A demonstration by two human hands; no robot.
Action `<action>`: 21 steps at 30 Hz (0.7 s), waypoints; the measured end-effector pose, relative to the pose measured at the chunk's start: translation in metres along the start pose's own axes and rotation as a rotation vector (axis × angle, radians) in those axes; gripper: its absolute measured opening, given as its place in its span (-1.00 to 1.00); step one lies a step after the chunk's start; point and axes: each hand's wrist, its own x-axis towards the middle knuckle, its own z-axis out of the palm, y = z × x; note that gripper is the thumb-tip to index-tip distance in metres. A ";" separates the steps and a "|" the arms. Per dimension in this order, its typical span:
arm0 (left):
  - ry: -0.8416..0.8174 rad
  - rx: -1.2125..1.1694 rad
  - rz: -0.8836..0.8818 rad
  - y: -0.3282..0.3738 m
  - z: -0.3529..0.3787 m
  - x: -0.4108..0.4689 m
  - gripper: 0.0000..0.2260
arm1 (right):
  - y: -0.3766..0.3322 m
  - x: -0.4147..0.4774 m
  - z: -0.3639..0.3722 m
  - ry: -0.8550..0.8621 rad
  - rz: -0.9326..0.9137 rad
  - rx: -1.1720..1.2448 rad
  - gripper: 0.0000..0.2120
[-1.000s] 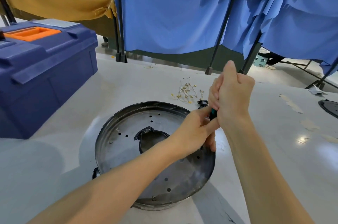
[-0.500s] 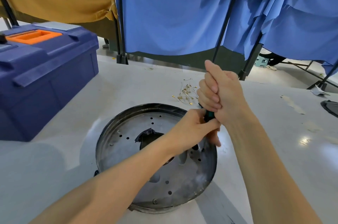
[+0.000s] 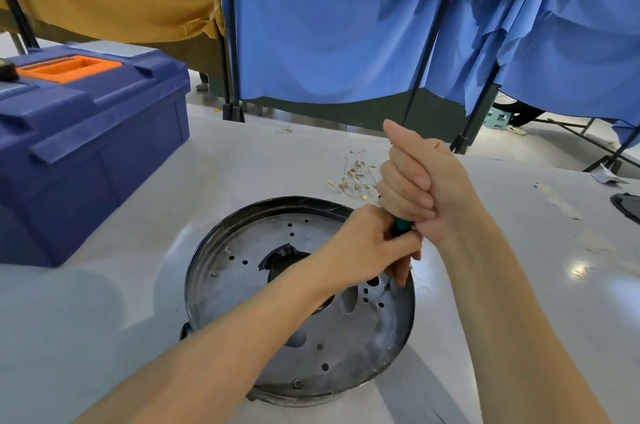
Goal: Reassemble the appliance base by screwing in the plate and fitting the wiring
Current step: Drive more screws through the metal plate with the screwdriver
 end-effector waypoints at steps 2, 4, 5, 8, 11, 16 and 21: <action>0.032 -0.023 -0.010 -0.002 -0.001 -0.001 -0.73 | 0.009 0.002 0.010 0.212 -0.111 -0.097 -0.37; 0.040 -0.058 -0.022 -0.003 -0.002 -0.002 -0.72 | 0.014 0.003 0.016 0.486 -0.226 -0.214 -0.36; 0.023 -0.057 -0.022 -0.002 0.000 -0.003 -0.74 | 0.017 0.003 0.017 0.635 -0.282 -0.286 -0.35; -0.063 0.026 -0.032 0.001 0.003 -0.005 -0.77 | 0.026 -0.002 0.023 0.944 -0.390 -0.463 -0.33; -0.117 0.045 -0.036 0.004 -0.003 -0.005 -0.64 | 0.018 -0.003 0.015 0.709 -0.281 -0.367 -0.38; -0.171 0.029 -0.042 0.005 -0.004 -0.003 -0.59 | -0.008 0.002 -0.007 0.004 0.071 0.040 -0.39; -0.088 -0.054 -0.044 -0.001 0.000 -0.001 -0.76 | 0.007 0.003 0.005 0.341 -0.118 -0.066 -0.39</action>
